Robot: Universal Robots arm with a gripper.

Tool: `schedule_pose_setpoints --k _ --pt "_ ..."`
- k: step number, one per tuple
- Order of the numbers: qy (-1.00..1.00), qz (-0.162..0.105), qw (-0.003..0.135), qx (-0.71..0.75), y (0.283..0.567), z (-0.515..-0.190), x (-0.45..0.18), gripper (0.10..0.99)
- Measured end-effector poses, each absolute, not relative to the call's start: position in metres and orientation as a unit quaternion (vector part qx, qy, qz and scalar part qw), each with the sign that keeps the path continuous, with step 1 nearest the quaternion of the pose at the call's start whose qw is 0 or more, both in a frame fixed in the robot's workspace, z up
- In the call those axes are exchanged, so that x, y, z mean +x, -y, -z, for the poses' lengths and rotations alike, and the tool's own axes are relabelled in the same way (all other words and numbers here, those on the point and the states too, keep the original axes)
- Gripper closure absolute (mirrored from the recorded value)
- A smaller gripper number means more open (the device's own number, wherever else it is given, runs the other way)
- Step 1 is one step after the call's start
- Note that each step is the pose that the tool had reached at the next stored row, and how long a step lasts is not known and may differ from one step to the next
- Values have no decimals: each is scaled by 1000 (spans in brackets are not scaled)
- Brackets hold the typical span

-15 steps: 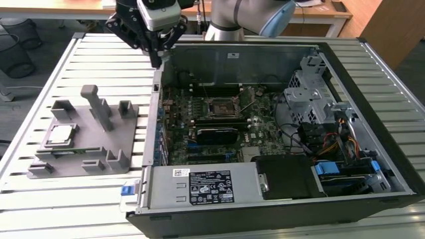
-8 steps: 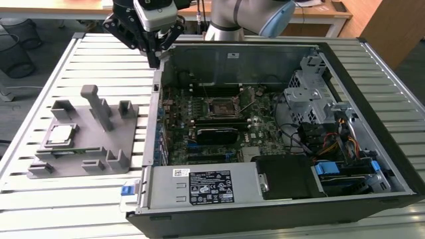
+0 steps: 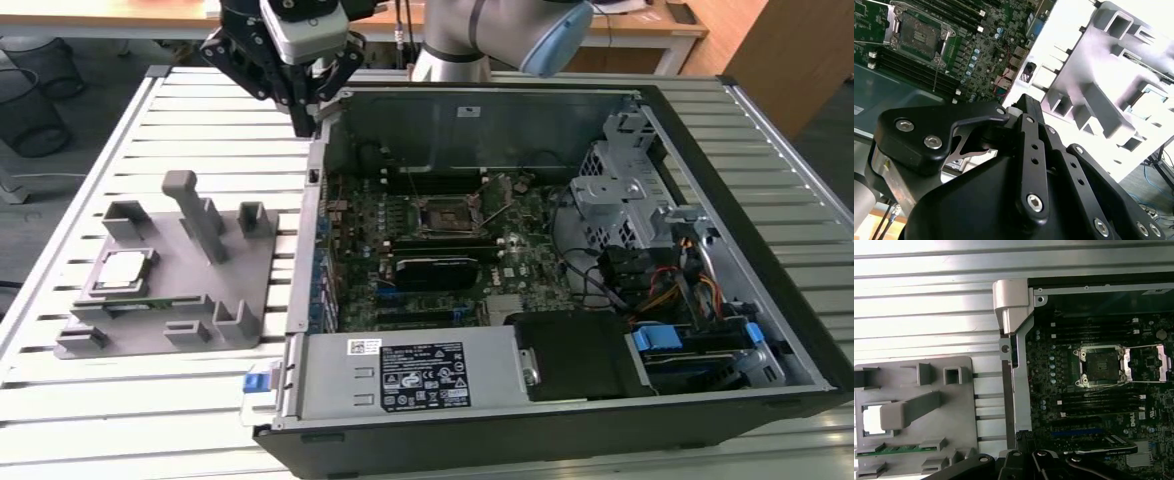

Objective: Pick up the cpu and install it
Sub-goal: 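Reach for the cpu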

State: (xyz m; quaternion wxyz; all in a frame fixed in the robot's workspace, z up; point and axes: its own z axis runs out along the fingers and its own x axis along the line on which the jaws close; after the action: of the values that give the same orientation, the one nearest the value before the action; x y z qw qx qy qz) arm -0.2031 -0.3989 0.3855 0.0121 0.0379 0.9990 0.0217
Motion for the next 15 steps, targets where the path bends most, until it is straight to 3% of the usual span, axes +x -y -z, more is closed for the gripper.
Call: schedule_pose_setpoints --k 15 --pt "-999 -22 12 38 399 -384 -213 980"
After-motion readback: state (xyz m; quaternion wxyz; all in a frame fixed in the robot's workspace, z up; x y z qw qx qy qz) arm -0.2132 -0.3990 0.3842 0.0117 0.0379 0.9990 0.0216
